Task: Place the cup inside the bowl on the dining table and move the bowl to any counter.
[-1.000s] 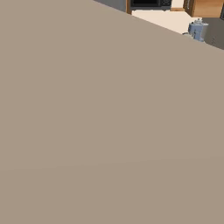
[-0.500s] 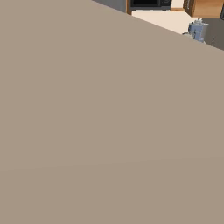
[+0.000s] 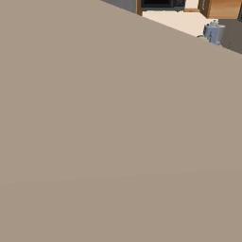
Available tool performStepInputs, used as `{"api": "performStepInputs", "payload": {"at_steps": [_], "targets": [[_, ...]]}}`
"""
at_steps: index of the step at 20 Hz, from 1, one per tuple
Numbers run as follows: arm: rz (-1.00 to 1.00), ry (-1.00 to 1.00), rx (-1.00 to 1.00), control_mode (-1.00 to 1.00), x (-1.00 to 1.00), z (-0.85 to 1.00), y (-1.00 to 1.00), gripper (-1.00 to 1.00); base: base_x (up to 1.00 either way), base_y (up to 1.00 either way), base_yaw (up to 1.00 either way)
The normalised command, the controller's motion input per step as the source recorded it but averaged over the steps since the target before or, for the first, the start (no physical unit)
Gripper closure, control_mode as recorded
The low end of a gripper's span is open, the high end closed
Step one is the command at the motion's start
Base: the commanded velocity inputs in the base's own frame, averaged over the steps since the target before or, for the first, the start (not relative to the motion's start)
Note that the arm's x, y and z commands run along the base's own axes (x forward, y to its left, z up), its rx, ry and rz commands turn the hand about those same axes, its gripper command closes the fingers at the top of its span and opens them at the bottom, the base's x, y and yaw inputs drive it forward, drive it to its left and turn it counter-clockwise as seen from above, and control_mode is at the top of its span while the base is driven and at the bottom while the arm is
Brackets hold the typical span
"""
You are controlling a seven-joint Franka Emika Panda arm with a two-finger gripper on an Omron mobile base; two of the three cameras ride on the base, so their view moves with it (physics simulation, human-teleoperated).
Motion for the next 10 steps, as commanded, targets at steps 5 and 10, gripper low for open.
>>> {"api": "performStepInputs", "payload": {"at_steps": [5, 10], "targets": [[0.01, 0.0, 0.0, -1.0, -0.33, 0.01, 0.25, 1.0, 0.0, 0.0, 0.0], [0.01, -0.01, 0.0, -1.0, -0.15, 0.03, 0.13, 1.0, 0.0, 0.0, 0.0]]}}
